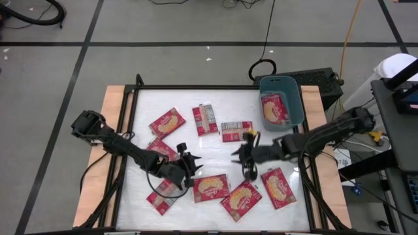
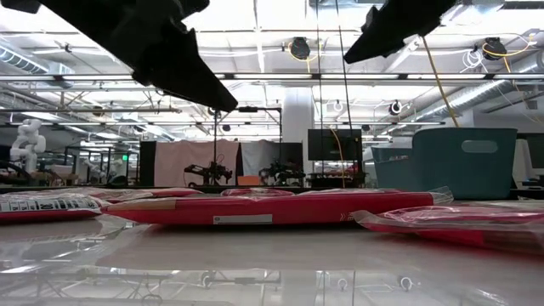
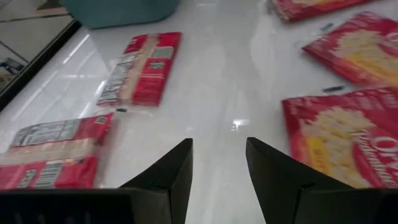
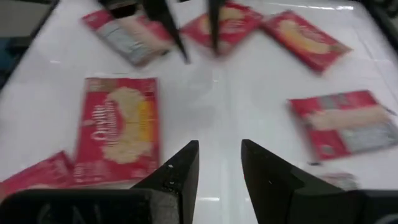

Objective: Sort popcorn bags into baskets
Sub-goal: Put the red popcorn bag into the blue bin

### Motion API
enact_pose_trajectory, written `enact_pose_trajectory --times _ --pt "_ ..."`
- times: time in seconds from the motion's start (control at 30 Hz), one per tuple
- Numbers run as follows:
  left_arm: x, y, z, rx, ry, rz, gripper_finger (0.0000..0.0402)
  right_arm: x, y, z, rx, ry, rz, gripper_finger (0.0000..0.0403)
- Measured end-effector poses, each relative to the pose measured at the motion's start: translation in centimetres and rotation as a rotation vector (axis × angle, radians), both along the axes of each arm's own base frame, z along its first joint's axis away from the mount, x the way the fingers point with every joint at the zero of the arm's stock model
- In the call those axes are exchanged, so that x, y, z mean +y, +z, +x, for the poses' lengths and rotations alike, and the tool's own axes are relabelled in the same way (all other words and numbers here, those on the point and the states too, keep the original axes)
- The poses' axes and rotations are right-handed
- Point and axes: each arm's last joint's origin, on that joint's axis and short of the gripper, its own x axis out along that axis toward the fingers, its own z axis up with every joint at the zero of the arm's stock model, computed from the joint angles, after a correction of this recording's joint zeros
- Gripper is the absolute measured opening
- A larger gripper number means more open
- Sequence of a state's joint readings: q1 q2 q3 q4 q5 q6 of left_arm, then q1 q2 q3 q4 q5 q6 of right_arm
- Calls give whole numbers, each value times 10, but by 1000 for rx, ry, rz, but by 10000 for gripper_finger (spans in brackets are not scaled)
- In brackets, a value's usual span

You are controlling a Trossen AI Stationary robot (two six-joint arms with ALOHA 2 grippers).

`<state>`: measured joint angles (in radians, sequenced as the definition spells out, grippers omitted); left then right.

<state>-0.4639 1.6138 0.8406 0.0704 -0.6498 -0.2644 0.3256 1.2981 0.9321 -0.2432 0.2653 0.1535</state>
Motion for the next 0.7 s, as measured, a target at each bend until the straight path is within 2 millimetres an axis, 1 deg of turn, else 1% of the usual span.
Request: enact_pose_trajectory --times 0.33,0.53,0.7 --pt "-30 0 -15 0 -102 -12 154 51 -32 14 3 108 56 114" --pt "-42 -1 -21 8 -161 -36 154 71 -57 15 79 127 61 114" --pt "-51 0 -26 6 -197 -52 154 80 -80 18 143 123 56 114"
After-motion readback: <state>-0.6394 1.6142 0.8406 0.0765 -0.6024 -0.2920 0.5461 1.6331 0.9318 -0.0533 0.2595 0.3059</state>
